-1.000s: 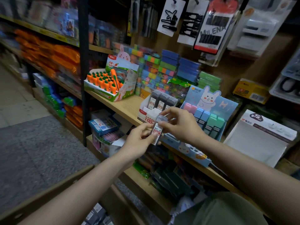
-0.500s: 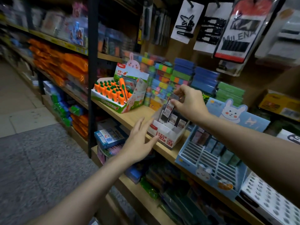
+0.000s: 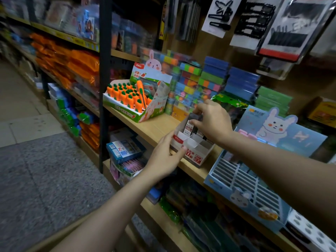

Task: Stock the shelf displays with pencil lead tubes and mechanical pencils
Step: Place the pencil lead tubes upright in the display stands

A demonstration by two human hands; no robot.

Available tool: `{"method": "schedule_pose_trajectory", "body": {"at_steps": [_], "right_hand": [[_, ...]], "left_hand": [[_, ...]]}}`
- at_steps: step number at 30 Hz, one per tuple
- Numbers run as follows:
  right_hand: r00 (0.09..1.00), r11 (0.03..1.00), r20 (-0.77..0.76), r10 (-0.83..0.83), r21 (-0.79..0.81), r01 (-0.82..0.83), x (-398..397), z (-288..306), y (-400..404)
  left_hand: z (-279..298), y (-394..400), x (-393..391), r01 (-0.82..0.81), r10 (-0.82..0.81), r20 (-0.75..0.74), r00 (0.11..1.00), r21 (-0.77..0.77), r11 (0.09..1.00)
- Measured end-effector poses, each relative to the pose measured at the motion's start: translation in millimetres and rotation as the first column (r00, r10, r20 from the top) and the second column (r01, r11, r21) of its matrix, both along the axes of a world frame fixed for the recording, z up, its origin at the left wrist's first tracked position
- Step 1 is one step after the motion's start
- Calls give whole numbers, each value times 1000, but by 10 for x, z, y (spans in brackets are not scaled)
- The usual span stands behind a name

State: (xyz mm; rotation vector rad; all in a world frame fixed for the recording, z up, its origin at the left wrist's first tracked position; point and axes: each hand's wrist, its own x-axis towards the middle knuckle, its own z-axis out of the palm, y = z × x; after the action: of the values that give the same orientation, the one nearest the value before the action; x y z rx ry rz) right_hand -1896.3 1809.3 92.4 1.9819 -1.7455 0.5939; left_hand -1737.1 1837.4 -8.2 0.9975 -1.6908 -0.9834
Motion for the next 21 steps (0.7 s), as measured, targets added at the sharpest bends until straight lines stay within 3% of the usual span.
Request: {"method": "schedule_pose_trajectory", "body": {"at_steps": [3, 6, 11, 15, 18, 21], "right_hand": [[1000, 1000, -7, 13, -1, -13, 9, 38, 114], [986, 987, 81, 148, -68, -143, 56, 36, 383], [899, 928, 249, 361, 1, -373, 439, -305, 959], [837, 845, 425, 345, 248, -474, 828, -853, 1365], [839, 694, 507, 196, 533, -484, 1050, -1414, 1602], [837, 543, 544, 58, 686, -484, 1258, -1997, 1785]], "left_hand": [[15, 38, 5, 8, -8, -11, 1000, 3, 1000], [49, 116, 78, 0, 0, -12, 1000, 35, 999], [-37, 490, 481, 1, -13, 148, 989, 77, 997], [-439, 1017, 1043, -30, -60, 375, 925, 228, 973], [-952, 1515, 1471, -211, -4, 495, 869, 379, 901], [-1530, 2019, 1731, -350, 14, 552, 834, 508, 787]]}}
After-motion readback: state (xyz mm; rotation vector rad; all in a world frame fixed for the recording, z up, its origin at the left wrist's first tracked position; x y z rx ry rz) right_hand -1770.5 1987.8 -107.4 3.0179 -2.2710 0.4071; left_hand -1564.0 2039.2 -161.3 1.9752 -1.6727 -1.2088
